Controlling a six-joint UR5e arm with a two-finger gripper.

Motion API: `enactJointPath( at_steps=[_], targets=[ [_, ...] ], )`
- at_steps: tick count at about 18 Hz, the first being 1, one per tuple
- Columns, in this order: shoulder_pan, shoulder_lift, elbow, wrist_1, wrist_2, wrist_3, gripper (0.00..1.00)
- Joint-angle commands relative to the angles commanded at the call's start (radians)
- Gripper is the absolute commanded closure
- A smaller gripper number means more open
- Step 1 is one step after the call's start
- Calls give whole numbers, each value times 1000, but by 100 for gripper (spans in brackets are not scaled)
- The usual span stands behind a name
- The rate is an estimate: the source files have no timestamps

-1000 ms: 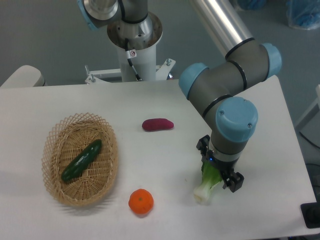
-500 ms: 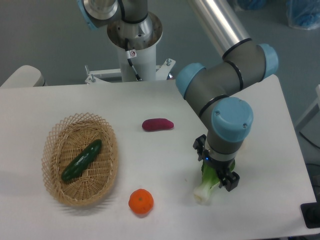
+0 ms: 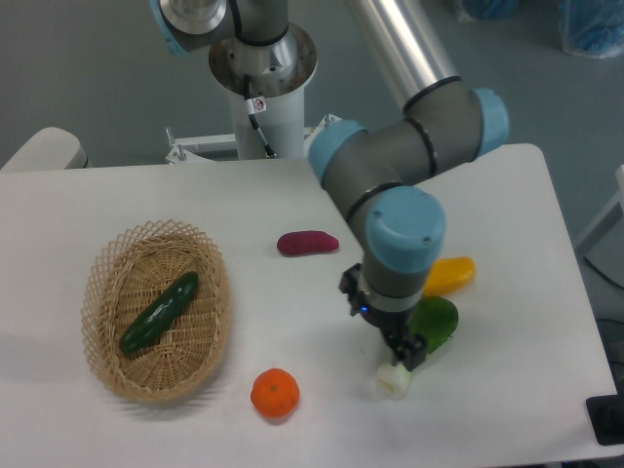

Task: Pick up the cucumber from the basket
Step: 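Move the open gripper over the wicker basket above the green cucumber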

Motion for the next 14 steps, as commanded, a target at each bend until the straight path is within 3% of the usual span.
enactJointPath(
  at_steps=[4, 9, 11, 13, 14],
  targets=[
    [-118, 35, -81, 3, 9, -140, 0],
    [-190, 87, -179, 15, 0, -223, 0],
    [-224, 106, -244, 72, 2, -307, 0],
    [-259, 108, -291, 188, 3, -412, 0],
    [-276, 107, -307, 216, 3, -463, 0]
  ],
)
